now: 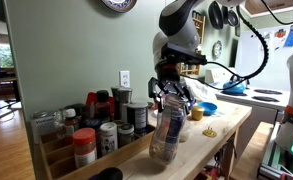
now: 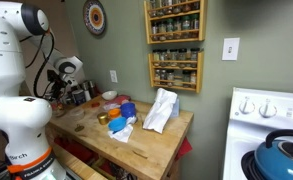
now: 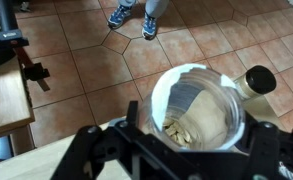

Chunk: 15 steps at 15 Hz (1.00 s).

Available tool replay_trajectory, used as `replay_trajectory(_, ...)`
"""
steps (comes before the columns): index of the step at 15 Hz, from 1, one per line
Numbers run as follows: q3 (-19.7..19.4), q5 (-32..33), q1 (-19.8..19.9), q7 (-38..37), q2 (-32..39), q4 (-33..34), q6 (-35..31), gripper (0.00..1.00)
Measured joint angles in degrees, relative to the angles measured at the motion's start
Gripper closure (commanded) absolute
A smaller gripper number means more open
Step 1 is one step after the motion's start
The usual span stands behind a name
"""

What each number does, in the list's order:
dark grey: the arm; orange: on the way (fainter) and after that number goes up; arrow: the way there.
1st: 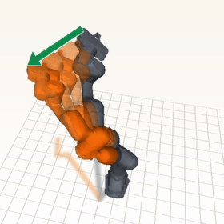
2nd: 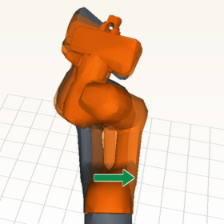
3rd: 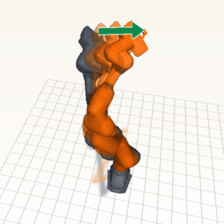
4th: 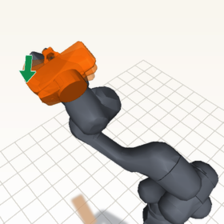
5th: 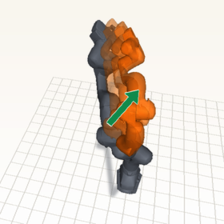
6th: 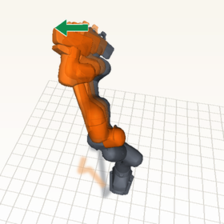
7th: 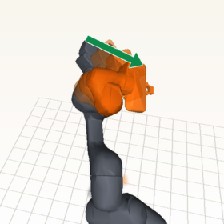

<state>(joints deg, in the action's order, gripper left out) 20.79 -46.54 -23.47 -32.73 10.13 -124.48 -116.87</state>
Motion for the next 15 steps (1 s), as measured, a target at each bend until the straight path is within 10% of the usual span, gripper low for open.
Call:
replay_trajectory(13, -0.13, 0.85, -1.04, -5.69, 4.06, 2.14, -2.45, 0.38)
replay_trajectory(14, -0.13, 0.90, -1.24, -5.77, 4.36, 2.37, -3.06, 0.03)
replay_trajectory(15, -0.13, 0.99, -1.37, -6.03, 4.54, 2.68, -3.21, 0.02)
